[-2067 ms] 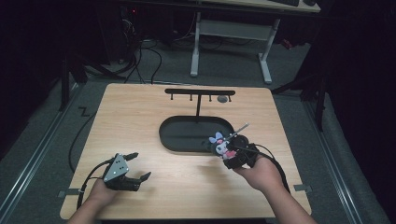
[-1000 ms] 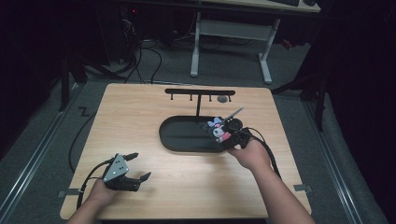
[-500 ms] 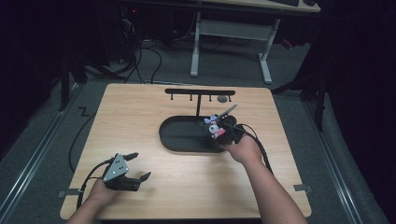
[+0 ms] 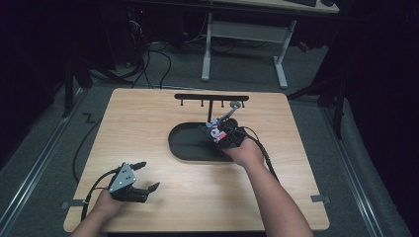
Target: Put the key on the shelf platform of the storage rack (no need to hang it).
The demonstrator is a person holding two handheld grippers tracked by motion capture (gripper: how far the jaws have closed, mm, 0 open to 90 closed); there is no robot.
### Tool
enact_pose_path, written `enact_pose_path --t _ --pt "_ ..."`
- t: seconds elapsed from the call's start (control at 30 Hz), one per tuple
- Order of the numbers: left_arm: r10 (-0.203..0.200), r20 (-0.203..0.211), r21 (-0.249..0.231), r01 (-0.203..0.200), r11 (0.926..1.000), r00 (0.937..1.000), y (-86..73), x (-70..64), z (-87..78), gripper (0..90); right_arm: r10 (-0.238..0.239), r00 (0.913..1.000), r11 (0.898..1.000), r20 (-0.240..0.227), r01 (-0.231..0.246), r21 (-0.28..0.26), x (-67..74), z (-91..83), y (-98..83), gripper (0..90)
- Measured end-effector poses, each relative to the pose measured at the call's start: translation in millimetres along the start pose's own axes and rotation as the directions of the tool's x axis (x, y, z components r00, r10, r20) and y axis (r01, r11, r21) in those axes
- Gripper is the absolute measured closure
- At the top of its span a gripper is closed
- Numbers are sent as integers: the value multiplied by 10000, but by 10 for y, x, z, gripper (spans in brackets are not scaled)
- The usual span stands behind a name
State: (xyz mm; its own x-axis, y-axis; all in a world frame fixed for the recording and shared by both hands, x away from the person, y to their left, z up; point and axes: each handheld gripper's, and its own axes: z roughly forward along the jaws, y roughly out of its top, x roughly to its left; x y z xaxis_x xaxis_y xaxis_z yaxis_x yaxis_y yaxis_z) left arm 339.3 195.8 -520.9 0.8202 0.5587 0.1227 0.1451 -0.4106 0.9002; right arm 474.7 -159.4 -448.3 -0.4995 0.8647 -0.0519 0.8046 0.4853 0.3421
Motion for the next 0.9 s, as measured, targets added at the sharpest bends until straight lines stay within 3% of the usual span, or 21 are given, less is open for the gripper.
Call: enact_pose_path --t 0.4,0.9 --pt "-11 5 23 11 10000 10000 0 -2 -3 154 296 9995 9995 -54 -296 -51 -76 72 46 482" --pt "-46 -19 23 46 10000 10000 1 -2 3 154 -40 10000 9970 80 33 777 -75 54 -102 480"
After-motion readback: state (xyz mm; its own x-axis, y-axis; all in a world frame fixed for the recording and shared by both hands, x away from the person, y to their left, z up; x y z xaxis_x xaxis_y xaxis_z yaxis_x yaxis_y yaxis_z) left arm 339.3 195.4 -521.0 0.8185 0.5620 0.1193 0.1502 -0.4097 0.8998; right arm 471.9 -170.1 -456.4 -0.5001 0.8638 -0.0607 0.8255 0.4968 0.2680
